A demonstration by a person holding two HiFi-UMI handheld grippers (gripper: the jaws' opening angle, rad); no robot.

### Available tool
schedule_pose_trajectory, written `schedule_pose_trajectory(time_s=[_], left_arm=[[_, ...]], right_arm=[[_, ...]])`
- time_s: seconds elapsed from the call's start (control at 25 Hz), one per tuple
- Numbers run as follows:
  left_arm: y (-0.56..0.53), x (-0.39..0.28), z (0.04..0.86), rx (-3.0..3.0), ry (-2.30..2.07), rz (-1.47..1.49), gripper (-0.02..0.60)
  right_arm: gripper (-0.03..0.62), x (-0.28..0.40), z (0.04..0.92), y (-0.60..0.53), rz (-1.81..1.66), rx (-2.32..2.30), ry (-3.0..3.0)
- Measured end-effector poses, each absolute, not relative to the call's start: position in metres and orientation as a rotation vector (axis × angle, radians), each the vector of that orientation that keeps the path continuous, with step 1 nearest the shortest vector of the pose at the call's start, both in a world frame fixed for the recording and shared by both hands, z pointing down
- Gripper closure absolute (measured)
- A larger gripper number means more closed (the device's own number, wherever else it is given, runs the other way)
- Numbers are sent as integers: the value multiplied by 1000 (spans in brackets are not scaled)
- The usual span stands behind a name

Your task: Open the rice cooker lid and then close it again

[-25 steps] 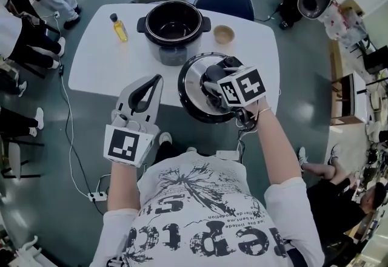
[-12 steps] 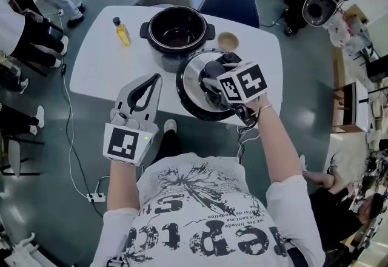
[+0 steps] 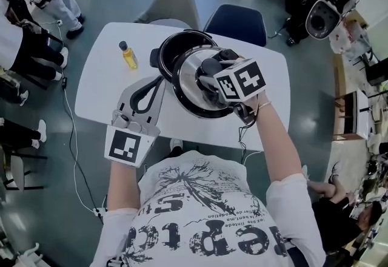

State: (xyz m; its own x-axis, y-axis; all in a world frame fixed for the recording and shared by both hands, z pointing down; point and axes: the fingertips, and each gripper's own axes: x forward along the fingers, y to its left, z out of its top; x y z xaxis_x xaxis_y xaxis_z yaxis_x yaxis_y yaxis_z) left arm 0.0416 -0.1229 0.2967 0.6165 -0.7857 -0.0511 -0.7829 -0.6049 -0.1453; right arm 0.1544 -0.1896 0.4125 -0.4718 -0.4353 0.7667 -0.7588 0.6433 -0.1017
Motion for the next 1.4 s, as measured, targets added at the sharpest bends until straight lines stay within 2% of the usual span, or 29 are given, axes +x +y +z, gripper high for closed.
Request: schedule_pose_trajectory(time_s=[0.32, 0.6, 1.4], left_arm=[[-206, -15, 303, -2693, 1303, -32, 568], [-253, -41, 316, -2734, 1283, -43, 568], [-268, -34, 330, -2802, 1242, -27, 568]], right_arm=[[301, 99, 420, -273, 584, 920, -2109], [301, 80, 435, -318, 577, 951, -2080], [295, 82, 460, -328, 602, 994, -2044]])
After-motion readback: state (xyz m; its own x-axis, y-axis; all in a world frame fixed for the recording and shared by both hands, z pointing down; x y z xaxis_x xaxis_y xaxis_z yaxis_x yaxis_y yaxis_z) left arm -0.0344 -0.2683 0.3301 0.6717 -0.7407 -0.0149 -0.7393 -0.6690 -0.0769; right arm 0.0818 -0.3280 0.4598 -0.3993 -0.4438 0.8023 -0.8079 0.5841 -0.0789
